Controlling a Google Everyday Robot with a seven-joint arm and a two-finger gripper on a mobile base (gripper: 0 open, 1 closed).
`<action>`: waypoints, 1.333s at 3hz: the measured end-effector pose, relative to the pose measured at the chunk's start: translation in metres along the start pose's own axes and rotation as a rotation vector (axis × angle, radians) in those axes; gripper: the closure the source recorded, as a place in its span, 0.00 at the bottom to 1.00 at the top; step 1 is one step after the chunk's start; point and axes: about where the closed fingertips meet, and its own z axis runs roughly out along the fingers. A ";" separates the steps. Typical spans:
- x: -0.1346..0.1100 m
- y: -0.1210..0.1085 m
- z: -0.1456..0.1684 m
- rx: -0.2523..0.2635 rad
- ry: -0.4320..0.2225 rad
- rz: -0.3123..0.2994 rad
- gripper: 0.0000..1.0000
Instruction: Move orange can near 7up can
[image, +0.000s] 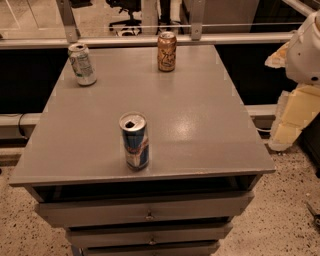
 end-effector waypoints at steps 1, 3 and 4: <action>0.000 0.000 0.000 0.000 0.000 0.000 0.00; -0.006 -0.070 0.029 0.070 -0.155 0.024 0.00; -0.029 -0.141 0.063 0.104 -0.344 0.075 0.00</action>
Offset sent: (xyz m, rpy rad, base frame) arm 0.0703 -0.0065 -0.0121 0.1381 -0.1259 0.0287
